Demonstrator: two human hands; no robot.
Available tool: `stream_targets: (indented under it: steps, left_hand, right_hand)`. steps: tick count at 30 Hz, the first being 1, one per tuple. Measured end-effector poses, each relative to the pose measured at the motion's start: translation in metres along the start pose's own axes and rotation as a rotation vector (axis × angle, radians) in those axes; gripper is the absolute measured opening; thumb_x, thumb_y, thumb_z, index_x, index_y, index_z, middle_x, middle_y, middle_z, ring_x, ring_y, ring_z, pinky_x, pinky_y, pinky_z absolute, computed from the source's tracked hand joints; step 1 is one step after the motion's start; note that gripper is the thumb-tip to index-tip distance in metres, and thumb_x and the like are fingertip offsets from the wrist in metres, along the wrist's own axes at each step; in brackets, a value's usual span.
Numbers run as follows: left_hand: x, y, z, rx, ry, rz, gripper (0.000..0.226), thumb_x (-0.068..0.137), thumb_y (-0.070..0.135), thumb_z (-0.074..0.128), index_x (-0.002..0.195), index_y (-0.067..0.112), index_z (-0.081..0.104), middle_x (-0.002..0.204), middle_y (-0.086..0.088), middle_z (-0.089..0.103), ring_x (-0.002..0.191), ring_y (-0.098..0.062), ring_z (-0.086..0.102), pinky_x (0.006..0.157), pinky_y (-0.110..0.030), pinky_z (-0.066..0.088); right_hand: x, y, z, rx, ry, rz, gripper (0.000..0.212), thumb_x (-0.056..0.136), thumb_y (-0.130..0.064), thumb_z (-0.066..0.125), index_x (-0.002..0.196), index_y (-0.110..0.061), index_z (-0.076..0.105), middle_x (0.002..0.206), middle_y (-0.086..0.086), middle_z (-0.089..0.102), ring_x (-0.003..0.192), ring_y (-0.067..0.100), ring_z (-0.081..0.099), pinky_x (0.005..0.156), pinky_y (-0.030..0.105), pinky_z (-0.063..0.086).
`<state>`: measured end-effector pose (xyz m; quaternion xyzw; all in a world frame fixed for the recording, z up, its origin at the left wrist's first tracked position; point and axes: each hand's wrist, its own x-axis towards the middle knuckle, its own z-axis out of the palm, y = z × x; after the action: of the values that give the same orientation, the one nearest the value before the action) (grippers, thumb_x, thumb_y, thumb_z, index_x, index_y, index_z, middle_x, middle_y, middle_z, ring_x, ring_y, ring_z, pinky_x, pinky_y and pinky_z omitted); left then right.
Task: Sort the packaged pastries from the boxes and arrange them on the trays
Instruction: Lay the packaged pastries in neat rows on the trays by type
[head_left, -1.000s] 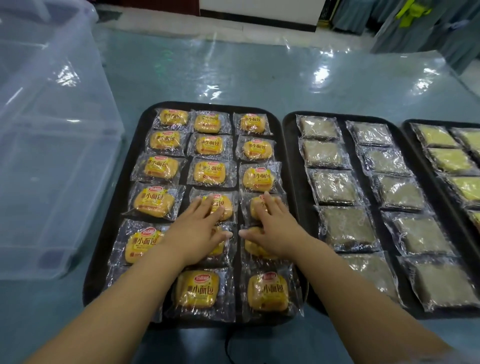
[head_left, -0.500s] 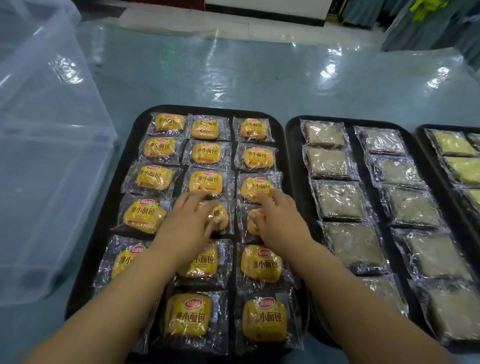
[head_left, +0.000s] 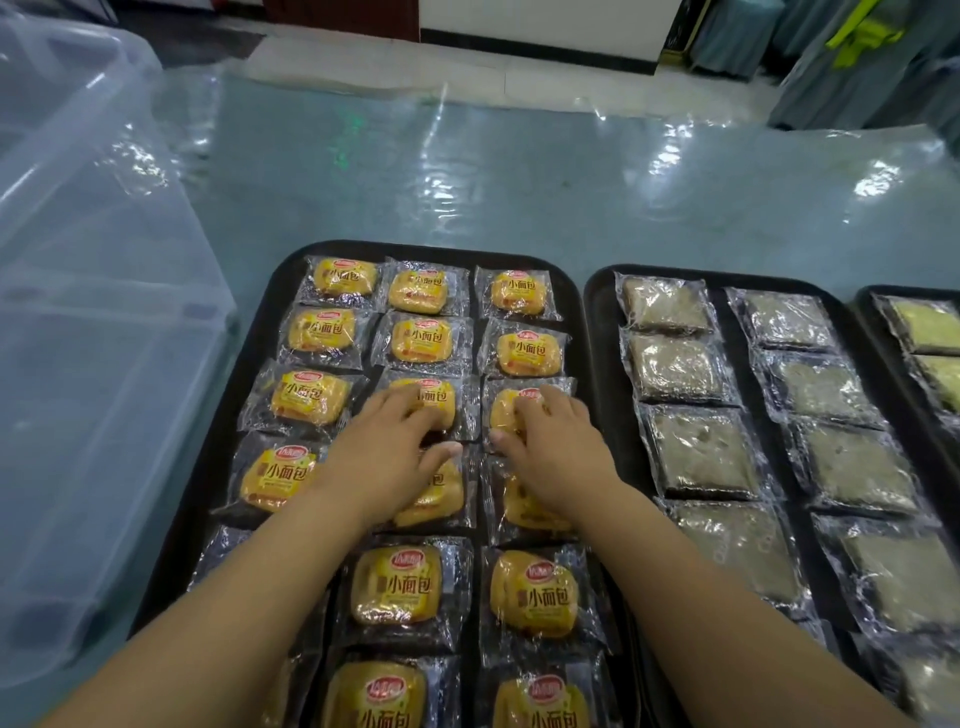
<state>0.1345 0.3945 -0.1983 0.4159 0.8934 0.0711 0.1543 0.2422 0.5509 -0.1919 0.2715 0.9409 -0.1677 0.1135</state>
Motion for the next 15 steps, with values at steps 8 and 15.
stream_targets:
  steps: [8, 15]
  left_hand:
    - [0.002, -0.055, -0.013, -0.060, 0.237, -0.284, 0.039, 0.099, 0.029, 0.036, 0.134, 0.014, 0.045, 0.142, -0.011, 0.040, 0.132, -0.030, 0.028, 0.109, -0.044, 0.028]
    - [0.001, -0.077, -0.006, 0.034, 0.120, -0.297, 0.041, 0.094, 0.034, 0.049, 0.133, 0.027, 0.047, 0.142, -0.009, 0.039, 0.130, -0.032, 0.030, 0.107, -0.045, 0.032]
  right_hand:
    - [0.048, -0.013, -0.005, 0.022, -0.006, 0.006, 0.071, 0.096, -0.053, 0.035, 0.151, -0.022, 0.005, 0.158, 0.012, 0.001, 0.144, 0.036, -0.004, 0.115, 0.052, 0.010]
    - [0.064, -0.016, -0.004, 0.075, -0.040, 0.056, 0.073, 0.094, -0.054, 0.041, 0.151, -0.019, 0.011, 0.158, 0.010, -0.002, 0.144, 0.035, -0.008, 0.114, 0.054, 0.012]
